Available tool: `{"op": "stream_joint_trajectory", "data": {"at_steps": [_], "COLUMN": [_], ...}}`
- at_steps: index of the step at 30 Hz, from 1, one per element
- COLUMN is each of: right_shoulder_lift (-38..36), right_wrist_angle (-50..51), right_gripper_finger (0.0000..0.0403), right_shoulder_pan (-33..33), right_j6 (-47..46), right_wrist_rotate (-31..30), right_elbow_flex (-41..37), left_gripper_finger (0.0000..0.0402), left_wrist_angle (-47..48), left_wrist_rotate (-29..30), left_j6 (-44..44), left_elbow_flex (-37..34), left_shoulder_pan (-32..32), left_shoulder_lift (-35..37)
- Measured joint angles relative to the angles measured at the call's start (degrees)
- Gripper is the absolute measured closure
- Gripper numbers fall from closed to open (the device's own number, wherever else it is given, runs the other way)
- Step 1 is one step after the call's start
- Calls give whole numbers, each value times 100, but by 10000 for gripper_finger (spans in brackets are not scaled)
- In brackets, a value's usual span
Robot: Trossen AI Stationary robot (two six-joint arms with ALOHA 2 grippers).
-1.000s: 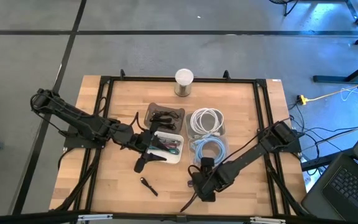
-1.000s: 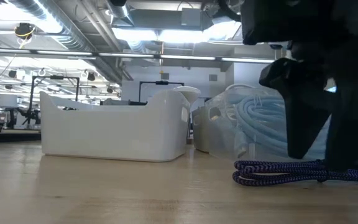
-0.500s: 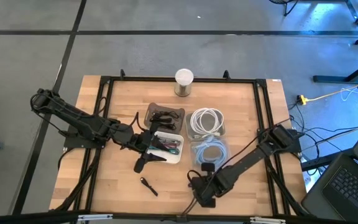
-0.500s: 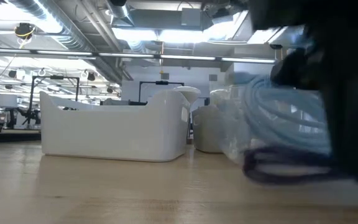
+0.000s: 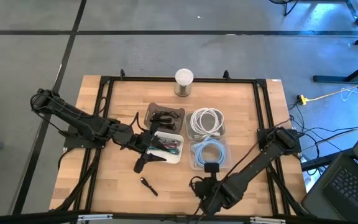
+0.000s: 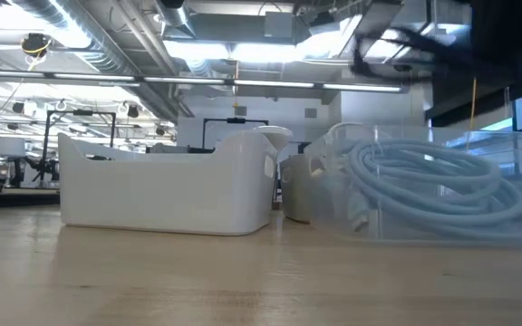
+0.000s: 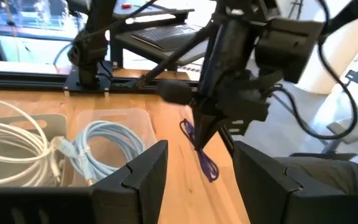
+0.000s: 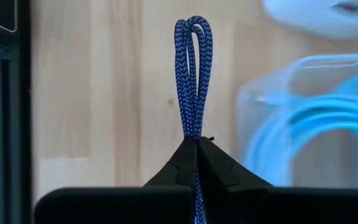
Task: Pick & Place USB Port
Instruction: Put the purple patterned charger cable into the white bin
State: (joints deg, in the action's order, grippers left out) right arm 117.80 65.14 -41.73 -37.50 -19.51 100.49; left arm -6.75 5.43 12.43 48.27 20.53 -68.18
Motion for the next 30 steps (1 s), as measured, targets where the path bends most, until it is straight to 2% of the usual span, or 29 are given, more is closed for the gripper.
{"op": "stream_joint_trajectory", "data": {"at_steps": [4, 9, 16, 22, 26, 30], "right_shoulder_lift": [-2, -15, -22, -33, -26, -26], "right_wrist_angle": [866, 1858, 2138, 1713, 1517, 1411], "right_gripper_finger": [402, 402, 403, 403, 403, 403], "right_shoulder_pan": [4, 4, 53, 362, 505, 578], "right_j6": [39, -121, 598, 1387, 1818, 1871], "right_wrist_rotate": [-841, -2001, -3084, -3204, -2983, -2945], "right_elbow_flex": [552, 1525, 2870, 3408, 3444, 3444], "left_gripper_finger": [229, 229, 228, 228, 230, 232], "left_wrist_angle": [-354, -1188, -2598, -3786, -3808, -3726], "left_wrist_rotate": [195, 201, 64, -231, -211, -156], "left_j6": [-89, -792, -1622, -2092, -2141, -2138], "left_elbow_flex": [0, 2, 2, 3, 2, 2], "left_shoulder_pan": [0, 0, 0, 0, -24, -68], "left_shoulder_lift": [-81, -257, -647, -1115, -1281, -1292]}}
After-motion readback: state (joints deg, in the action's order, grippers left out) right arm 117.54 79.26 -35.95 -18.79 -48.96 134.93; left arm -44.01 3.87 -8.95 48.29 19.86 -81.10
